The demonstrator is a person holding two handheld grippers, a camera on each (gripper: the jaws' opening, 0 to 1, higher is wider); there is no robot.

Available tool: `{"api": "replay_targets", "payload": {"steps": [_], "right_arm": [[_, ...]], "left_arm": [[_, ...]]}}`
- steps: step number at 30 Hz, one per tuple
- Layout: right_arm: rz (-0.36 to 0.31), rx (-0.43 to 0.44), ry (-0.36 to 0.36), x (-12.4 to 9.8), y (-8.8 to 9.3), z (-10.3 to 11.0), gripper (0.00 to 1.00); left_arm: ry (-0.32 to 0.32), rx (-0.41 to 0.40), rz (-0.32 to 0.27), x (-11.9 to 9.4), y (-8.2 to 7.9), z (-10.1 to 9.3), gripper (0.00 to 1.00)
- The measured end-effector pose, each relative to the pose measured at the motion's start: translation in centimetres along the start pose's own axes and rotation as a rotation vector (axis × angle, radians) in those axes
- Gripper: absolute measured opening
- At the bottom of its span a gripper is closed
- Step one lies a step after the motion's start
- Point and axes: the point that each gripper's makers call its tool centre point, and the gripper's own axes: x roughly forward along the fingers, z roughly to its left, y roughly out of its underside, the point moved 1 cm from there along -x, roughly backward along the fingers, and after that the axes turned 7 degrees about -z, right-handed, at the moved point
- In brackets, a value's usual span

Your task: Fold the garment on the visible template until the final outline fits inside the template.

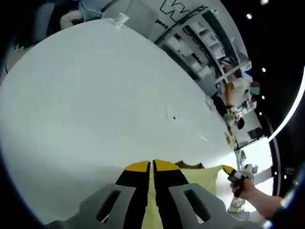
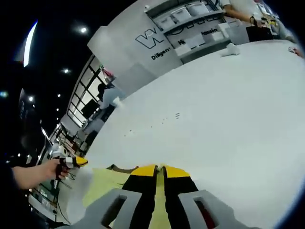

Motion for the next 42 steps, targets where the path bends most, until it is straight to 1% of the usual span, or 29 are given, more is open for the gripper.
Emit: {"api": "replay_targets", "payload": {"steps": [1,2,3,4,5,6,7,8,9,10,11,12,13,15,17,18,19,20,21,22,25,28,32,34,35,36,38,40,42], "right_arm": [[-0.011,-0.001,-0.002,-0.1,-0.1,0.0,0.03],[-0.009,-0.003,-0.007,0.0,-0.1,0.0,0.09],[-0.010,-0.009,-0.014,0.0,-0.2,0.1,0.14],[-0.044,-0.038,-0.011,0.0,-0.8,-0.1,0.18],[-0.037,-0.025,-0.011,-0.2,-0.8,0.0,0.21],[-0.025,-0.039,-0.012,-0.2,-0.6,0.0,0.17],[0.010,-0.097,-0.031,-0.4,-0.1,0.1,0.11],[0.042,-0.115,-0.061,-0.6,0.5,0.7,0.05],[0.060,-0.123,-0.082,-0.6,0.9,1.1,0.03],[0.107,-0.107,-0.098,-0.7,1.9,1.6,0.02],[0.129,-0.105,-0.110,-0.7,2.5,1.9,0.02],[0.148,-0.128,-0.135,-0.6,3.1,2.4,0.02],[0.159,-0.163,-0.136,-0.5,3.4,2.4,0.02],[0.200,-0.189,-0.169,-0.3,4.5,3.1,0.02],[0.212,-0.221,-0.177,0.1,4.9,3.4,0.03],[0.212,-0.232,-0.182,0.2,5.0,3.5,0.04],[0.219,-0.248,-0.187,0.4,5.1,3.6,0.05],[0.233,-0.279,-0.186,0.5,5.3,3.5,0.05],[0.243,-0.289,-0.181,0.9,5.2,3.1,0.04],[0.246,-0.279,-0.185,1.1,5.1,3.0,0.04],[0.263,-0.286,-0.182,1.7,5.2,2.3,0.05],[0.267,-0.291,-0.176,2.2,4.9,1.8,0.05],[0.302,-0.302,-0.171,2.9,5.3,1.5,0.04],[0.313,-0.310,-0.164,3.2,5.3,1.2,0.04],[0.313,-0.311,-0.163,3.4,5.3,1.1,0.04],[0.310,-0.317,-0.158,3.7,5.1,1.0,0.04],[0.301,-0.319,-0.159,4.1,4.8,0.9,0.04],[0.273,-0.330,-0.151,4.8,4.0,0.9,0.06],[0.263,-0.326,-0.144,5.4,3.6,0.7,0.07]], "left_arm": [[0.001,0.003,-0.002,-0.2,0.0,0.1,0.00],[0.000,0.003,-0.001,-0.2,0.1,0.1,0.00],[0.005,0.005,0.011,-0.4,0.5,0.1,0.00],[0.012,0.008,0.019,-0.5,0.8,-0.1,0.01],[0.019,0.034,0.030,-0.6,1.1,-0.2,0.02],[0.041,0.148,0.072,-0.8,1.9,-0.4,0.01],[0.051,0.274,0.106,-0.9,2.5,-0.5,0.01],[0.061,0.371,0.116,-0.8,2.9,-0.7,0.02],[0.076,0.339,0.129,-0.7,3.3,-1.1,0.02],[0.104,0.254,0.154,-0.6,3.9,-1.8,0.02],[0.119,0.266,0.171,-0.6,4.2,-2.1,0.02],[0.124,0.325,0.187,-0.5,4.6,-2.2,0.02],[0.125,0.380,0.225,-0.5,5.3,-2.1,0.01],[0.161,0.380,0.281,-0.5,6.8,-2.9,0.00],[0.168,0.444,0.299,-0.2,7.4,-3.1,0.00],[0.159,0.459,0.299,0.0,7.5,-3.1,0.00],[0.158,0.497,0.318,0.1,7.7,-2.9,0.00],[0.152,0.501,0.322,0.3,7.8,-2.8,0.01],[0.149,0.514,0.321,0.5,7.7,-2.7,0.02],[0.143,0.522,0.320,0.7,7.6,-2.6,0.03],[0.113,0.523,0.322,1.2,7.1,-1.9,0.06],[0.103,0.509,0.326,1.6,6.9,-1.5,0.05],[0.083,0.518,0.316,2.2,6.3,-0.8,0.03],[0.078,0.515,0.298,2.6,5.8,-0.6,0.02],[0.074,0.516,0.279,2.8,5.4,-0.6,0.01],[0.075,0.535,0.235,3.1,4.6,-0.8,0.01],[0.063,0.534,0.179,3.4,3.5,-0.9,0.01],[0.059,0.525,0.156,3.6,2.7,-1.0,0.02],[0.035,0.550,0.134,3.9,2.1,-0.7,0.04]]}}
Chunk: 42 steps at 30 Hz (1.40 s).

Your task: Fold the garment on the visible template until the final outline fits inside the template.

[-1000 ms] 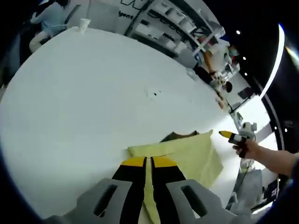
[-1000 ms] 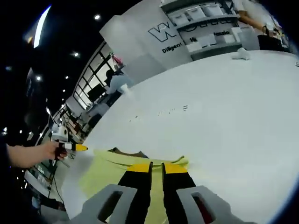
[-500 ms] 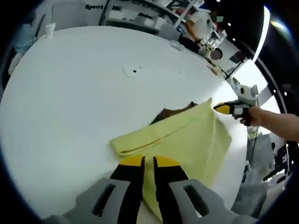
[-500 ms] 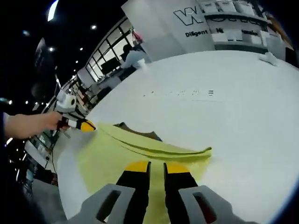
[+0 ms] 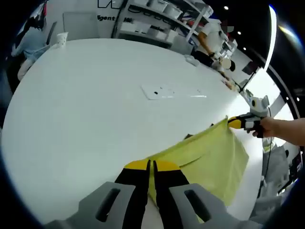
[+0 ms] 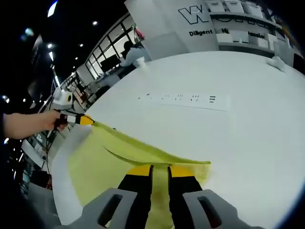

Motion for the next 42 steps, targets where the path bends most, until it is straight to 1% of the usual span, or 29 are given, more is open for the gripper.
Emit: {"api": "replay_targets", "payload": {"steps": [1,3,5,8,9,10,11,12,13,14,16,20,21,22,24,25,27,29,32,33,34,36,38,42], "right_arm": [[0.001,-0.004,0.010,0.1,-0.1,-0.2,0.07],[-0.007,-0.009,0.027,0.3,-0.4,-0.6,0.09],[-0.010,-0.004,0.035,0.3,-0.6,-0.9,0.08],[0.007,-0.006,0.034,0.2,-0.4,-1.0,0.07],[0.008,-0.006,0.036,0.0,-0.3,-1.0,0.08],[0.007,0.000,0.036,-0.2,-0.3,-1.1,0.08],[0.002,0.002,0.034,-0.4,-0.2,-0.9,0.08],[-0.003,-0.005,0.028,-0.6,-0.2,-0.7,0.08],[-0.002,-0.010,0.024,-0.8,0.0,-0.6,0.09],[0.001,-0.010,0.017,-1.1,0.2,-0.4,0.10],[-0.007,-0.019,0.007,-1.7,0.5,0.1,0.11],[-0.018,-0.031,-0.003,-3.0,1.1,1.0,0.13],[-0.016,-0.043,-0.007,-3.4,1.3,1.2,0.13],[-0.020,-0.052,-0.017,-3.9,1.6,1.6,0.13],[-0.026,-0.056,-0.021,-4.9,2.1,1.9,0.14],[-0.028,-0.057,-0.029,-5.5,2.5,2.2,0.14],[-0.025,-0.069,-0.040,-6.3,3.4,2.7,0.15],[-0.014,-0.076,-0.039,-7.0,4.5,3.0,0.15],[-0.026,-0.073,-0.041,-8.0,5.4,3.7,0.16],[-0.030,-0.077,-0.043,-8.3,5.6,3.9,0.16],[-0.049,-0.074,-0.049,-8.7,5.7,4.2,0.16],[-0.057,-0.084,-0.051,-9.4,6.2,4.7,0.18],[-0.083,-0.085,-0.048,-10.1,6.5,5.2,0.20],[-0.086,-0.104,-0.035,-11.2,7.8,5.5,0.21]], "left_arm": [[-0.013,0.004,-0.008,0.0,-0.2,0.3,0.05],[-0.020,-0.007,-0.052,0.0,-1.1,0.5,0.07],[-0.014,-0.026,-0.054,0.0,-1.2,0.5,0.08],[-0.042,-0.032,-0.055,-0.1,-1.2,1.1,0.14],[-0.048,-0.041,-0.064,-0.2,-1.3,1.3,0.14],[-0.045,-0.048,-0.060,-0.2,-1.2,1.4,0.13],[-0.037,-0.066,-0.044,-0.3,-0.9,1.2,0.12],[-0.014,-0.089,-0.033,-0.4,-0.5,0.7,0.11],[0.004,-0.090,-0.027,-0.6,-0.2,0.3,0.12],[0.014,-0.082,-0.008,-0.9,0.4,-0.1,0.13],[0.023,-0.061,0.007,-1.6,1.3,-0.6,0.16],[0.062,-0.086,0.006,-3.4,2.5,-1.6,0.19],[0.069,-0.084,0.004,-4.1,3.0,-1.9,0.19],[0.073,-0.079,0.004,-4.4,3.2,-2.1,0.19],[0.089,-0.050,0.013,-5.7,4.3,-2.6,0.20],[0.090,-0.042,0.014,-6.5,5.0,-2.8,0.20],[0.108,-0.055,0.011,-7.6,6.0,-3.1,0.21],[0.110,-0.057,0.005,-8.3,6.7,-3.3,0.21],[0.118,-0.052,0.007,-9.3,8.2,-3.8,0.22],[0.125,-0.045,0.004,-9.5,8.5,-4.0,0.23],[0.139,-0.028,-0.009,-9.8,8.7,-4.3,0.24],[0.154,-0.017,0.001,-10.1,9.6,-4.8,0.25],[0.167,0.026,0.012,-10.4,10.4,-5.2,0.25],[0.168,0.059,0.009,-10.8,11.2,-5.6,0.26]]}}
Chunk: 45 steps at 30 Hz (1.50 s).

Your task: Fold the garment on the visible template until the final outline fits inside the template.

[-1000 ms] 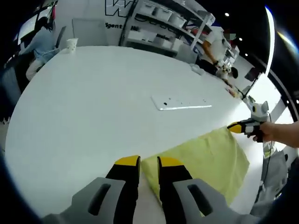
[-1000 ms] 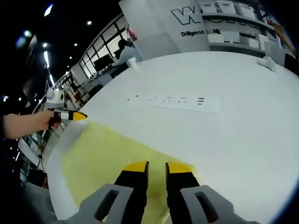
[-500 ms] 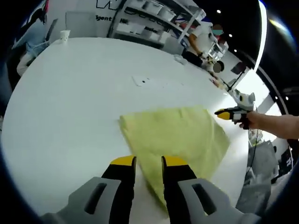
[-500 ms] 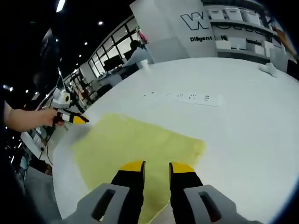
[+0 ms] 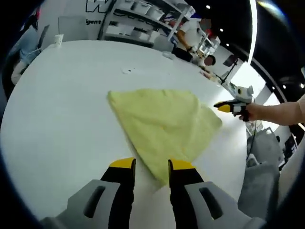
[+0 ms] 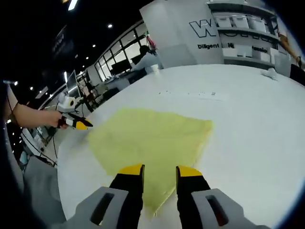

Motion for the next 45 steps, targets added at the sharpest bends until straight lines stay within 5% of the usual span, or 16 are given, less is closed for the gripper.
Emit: {"api": "replay_targets", "payload": {"steps": [23,31,39,45], "right_arm": [[0.088,-0.116,0.027,-2.0,5.7,1.1,0.18],[0.092,-0.110,0.024,-2.0,6.0,0.9,0.15],[0.106,-0.190,-0.009,-2.0,6.0,1.0,0.00],[0.132,-0.265,-0.065,-2.5,6.2,1.4,0.00]], "left_arm": [[-0.010,0.155,0.011,0.8,3.6,-0.2,0.19],[-0.005,0.252,0.018,1.5,3.7,-0.2,0.04],[0.021,0.280,0.017,1.3,3.6,-0.4,0.01],[0.040,0.311,0.034,0.7,3.6,-0.3,0.00]]}}
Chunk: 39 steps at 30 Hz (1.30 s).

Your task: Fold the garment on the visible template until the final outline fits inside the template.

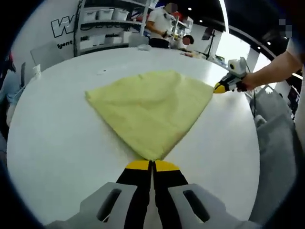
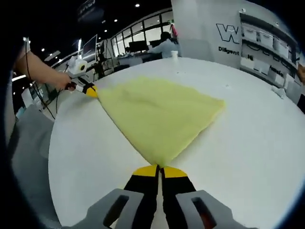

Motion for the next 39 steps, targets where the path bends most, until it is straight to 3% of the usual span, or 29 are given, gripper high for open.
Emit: {"api": "replay_targets", "payload": {"steps": [6,7,8,9,10,11,13,15,16,18,20,21,25,28,32,39], "right_arm": [[0.045,-0.078,-0.057,-1.1,1.1,0.0,0.00],[0.041,-0.071,-0.067,-1.2,1.2,0.2,0.00],[0.049,-0.074,-0.066,-1.3,1.3,0.2,0.00],[0.069,-0.096,-0.055,-1.7,1.7,-0.2,0.00],[0.060,-0.082,-0.055,-1.8,1.6,-0.3,0.00],[0.034,-0.044,-0.069,-2.0,1.3,0.0,0.00],[0.050,-0.044,-0.080,-2.3,1.5,0.4,0.00],[0.080,-0.010,-0.086,-2.3,2.0,1.0,0.00],[0.068,-0.021,-0.087,-2.2,1.9,1.1,0.00],[0.068,0.022,-0.075,-2.2,2.0,1.3,0.06],[0.060,0.007,-0.076,-2.1,1.9,1.4,0.09],[0.062,0.010,-0.067,-2.1,1.9,1.2,0.09],[0.051,0.027,-0.045,-2.0,1.6,0.8,0.07],[0.039,0.059,-0.038,-1.9,1.4,0.6,0.08],[0.043,0.052,-0.043,-1.9,1.4,0.6,0.01],[0.048,0.033,-0.062,-2.3,1.9,1.0,0.00]], "left_arm": [[0.027,0.034,0.028,-1.0,0.9,-0.1,0.00],[0.033,0.040,0.043,-1.0,1.3,-0.3,0.00],[0.000,0.071,0.099,-1.5,2.3,0.4,0.00],[0.011,0.037,0.055,-1.5,2.1,0.2,0.00],[0.004,-0.008,0.057,-2.0,2.3,0.2,0.00],[0.005,0.011,0.061,-2.4,2.4,0.3,0.00],[0.009,0.011,0.039,-2.7,2.2,-0.2,0.00],[0.006,-0.053,0.016,-2.6,1.9,-0.7,0.00],[-0.002,-0.045,0.034,-2.6,2.2,-0.7,0.00],[-0.027,-0.055,0.050,-2.3,2.5,-0.7,0.13],[0.030,-0.056,0.015,-1.9,1.9,-2.1,0.25],[0.033,-0.042,0.016,-1.7,1.8,-2.4,0.25],[0.038,0.013,0.011,-0.6,1.1,-3.3,0.23],[0.032,-0.004,0.013,0.1,1.1,-3.1,0.18],[0.034,-0.008,-0.013,0.1,0.5,-3.3,0.02],[0.083,0.008,0.001,-0.7,1.1,-3.9,0.01]]}}
